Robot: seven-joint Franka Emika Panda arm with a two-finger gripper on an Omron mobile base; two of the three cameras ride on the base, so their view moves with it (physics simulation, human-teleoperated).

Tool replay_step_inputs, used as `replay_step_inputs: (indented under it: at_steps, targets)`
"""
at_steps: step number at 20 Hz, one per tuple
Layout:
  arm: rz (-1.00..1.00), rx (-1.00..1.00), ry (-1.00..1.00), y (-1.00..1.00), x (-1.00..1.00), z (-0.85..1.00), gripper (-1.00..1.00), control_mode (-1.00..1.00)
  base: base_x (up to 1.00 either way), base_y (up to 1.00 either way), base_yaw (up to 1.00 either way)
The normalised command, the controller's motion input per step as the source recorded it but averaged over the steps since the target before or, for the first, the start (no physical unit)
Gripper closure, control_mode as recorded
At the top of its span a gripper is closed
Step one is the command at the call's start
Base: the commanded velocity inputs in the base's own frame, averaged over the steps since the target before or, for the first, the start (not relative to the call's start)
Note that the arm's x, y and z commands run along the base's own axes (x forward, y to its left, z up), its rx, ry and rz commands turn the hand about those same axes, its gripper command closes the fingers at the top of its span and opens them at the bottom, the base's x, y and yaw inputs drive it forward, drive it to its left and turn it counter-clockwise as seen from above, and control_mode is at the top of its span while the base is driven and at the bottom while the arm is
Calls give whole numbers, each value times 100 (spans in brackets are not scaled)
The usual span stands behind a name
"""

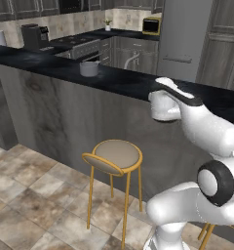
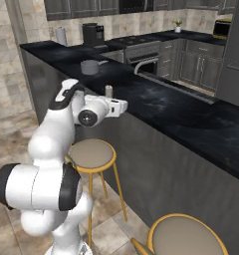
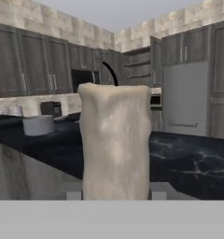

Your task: Pick the candle and candle from the dining table and place them in the open cabinet. Close the cabinet after placing the objects.

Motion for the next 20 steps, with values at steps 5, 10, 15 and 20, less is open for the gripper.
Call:
replay_step_inputs:
  at_steps: [5,10,15,20]
  targets:
    - [12,-11,17,27,-99,61,100,-100,0,0,0]
    - [8,-11,34,23,-97,79,100,-100,0,0,0]
    - [6,-10,42,11,-77,99,100,-100,0,0,0]
    - [3,-6,41,1,-67,94,100,-100,0,0,0]
